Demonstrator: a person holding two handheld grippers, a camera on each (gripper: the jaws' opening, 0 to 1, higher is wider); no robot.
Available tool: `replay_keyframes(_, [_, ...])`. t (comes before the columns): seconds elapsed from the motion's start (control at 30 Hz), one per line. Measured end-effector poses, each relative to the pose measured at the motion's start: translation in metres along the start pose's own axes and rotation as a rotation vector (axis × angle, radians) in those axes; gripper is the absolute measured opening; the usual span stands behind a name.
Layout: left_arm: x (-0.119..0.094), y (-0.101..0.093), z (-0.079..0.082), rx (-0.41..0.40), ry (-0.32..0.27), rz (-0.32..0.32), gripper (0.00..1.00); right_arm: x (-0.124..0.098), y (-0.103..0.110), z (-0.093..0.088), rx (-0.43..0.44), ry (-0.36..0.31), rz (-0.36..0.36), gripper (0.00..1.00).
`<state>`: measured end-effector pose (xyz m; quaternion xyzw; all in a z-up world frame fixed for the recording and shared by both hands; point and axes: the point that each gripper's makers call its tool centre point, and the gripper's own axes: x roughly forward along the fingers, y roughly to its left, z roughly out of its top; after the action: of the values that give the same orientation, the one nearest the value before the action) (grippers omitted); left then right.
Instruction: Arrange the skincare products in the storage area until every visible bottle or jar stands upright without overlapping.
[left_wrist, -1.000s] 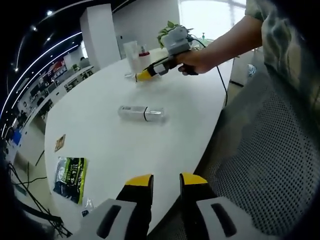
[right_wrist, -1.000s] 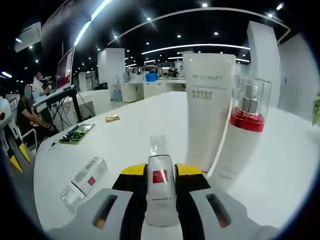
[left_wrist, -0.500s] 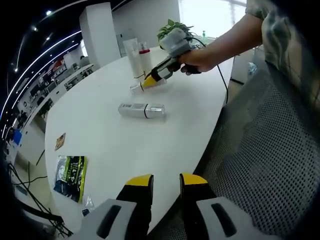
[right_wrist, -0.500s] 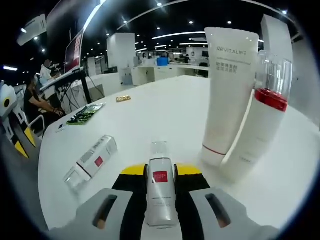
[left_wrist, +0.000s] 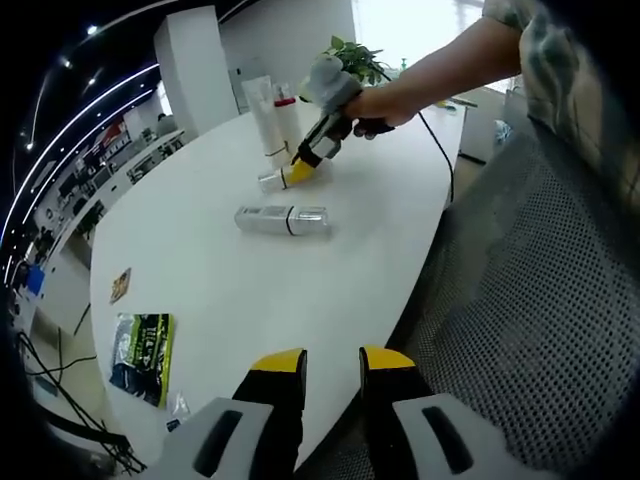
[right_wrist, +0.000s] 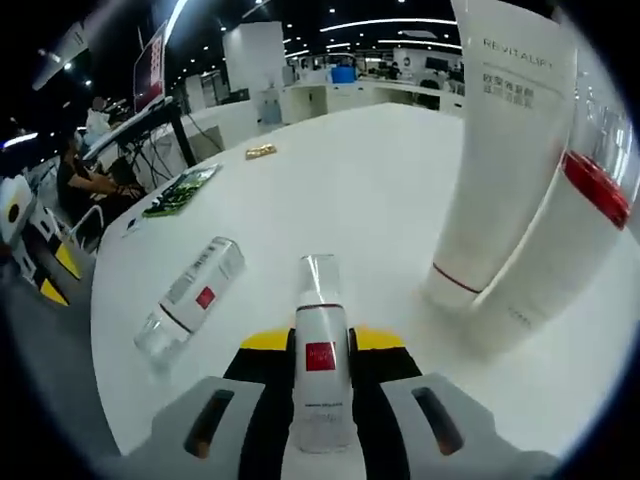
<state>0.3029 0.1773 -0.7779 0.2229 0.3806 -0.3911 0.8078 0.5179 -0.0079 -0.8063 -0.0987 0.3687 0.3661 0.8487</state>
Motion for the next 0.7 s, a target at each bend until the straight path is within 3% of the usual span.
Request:
replay_keyframes(0.2, [0.0,0.002,-0.001,-0.001,0.002,0.009,0.21,0.005,0.005,0.003,-0.049,0.086,0.016,0.22])
replay_keyframes(0.47, [0.0,0.005,-0.003,0.001,0.013,0.021,0.21,0.02,0.011,0.015,-0.101,0.142,0.023,0.3])
replay_keyframes(0.6, [0.0,0.005,-0.004,0.006,0.016,0.022,0.21,0.027,0.007,0.022,-0.11,0.155,0.017,0.28])
replay_keyframes(0.67, [0.0,0.005,-0.004,0.006,0.017,0.021,0.21,0.03,0.004,0.015,-0.11,0.203,0.017,0.27])
replay_keyframes(0.7, [0.0,0.005,-0.004,0.008,0.02,0.022,0.21,0.031,0.001,0.017,-0.152,0.194,0.01,0.25])
